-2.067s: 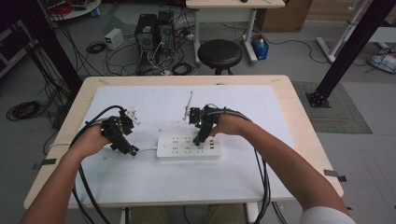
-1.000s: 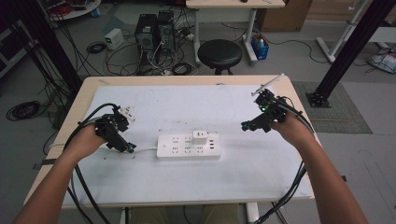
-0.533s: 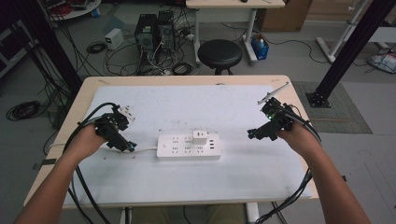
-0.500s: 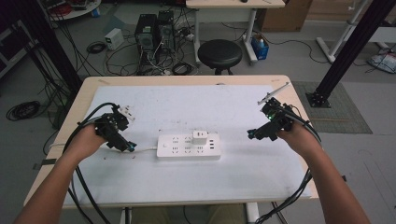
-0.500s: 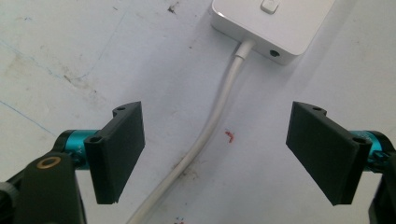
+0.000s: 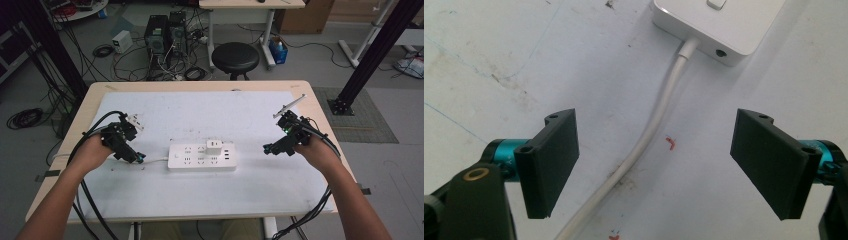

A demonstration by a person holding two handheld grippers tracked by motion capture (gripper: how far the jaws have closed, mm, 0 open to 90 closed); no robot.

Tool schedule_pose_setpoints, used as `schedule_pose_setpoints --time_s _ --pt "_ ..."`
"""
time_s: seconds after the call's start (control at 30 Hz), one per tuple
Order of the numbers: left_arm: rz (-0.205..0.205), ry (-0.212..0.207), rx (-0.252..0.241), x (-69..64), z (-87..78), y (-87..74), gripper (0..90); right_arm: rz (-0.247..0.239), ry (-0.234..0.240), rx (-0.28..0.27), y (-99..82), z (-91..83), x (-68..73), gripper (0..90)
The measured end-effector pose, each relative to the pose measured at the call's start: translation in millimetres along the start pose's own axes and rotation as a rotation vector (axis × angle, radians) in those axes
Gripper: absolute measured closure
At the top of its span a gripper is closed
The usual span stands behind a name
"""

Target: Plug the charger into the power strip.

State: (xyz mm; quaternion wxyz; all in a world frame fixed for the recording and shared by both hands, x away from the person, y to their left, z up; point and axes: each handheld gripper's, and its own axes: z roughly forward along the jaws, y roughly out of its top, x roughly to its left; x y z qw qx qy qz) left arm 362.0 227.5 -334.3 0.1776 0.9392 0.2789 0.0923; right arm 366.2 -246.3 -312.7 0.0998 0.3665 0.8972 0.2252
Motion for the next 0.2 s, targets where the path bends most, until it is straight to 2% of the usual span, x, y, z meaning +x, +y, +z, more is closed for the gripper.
schedule_pose_setpoints --time_s 0.1,0.17,0.2 --pt "-0.021 0.003 -0.016 -0.1 0.8 -2.2 19.4 -0.003 0.005 -0.004 -3.2 2.5 1.7 0.7" --pt "-0.015 0.008 -0.001 1.4 0.8 -4.2 19.4 0.003 0.005 -0.003 -5.6 4.7 2.3 0.7" --pt "-0.026 0.010 -0.008 1.1 1.6 -5.4 19.5 0.005 0.008 -0.003 -6.6 6.1 2.1 0.7"
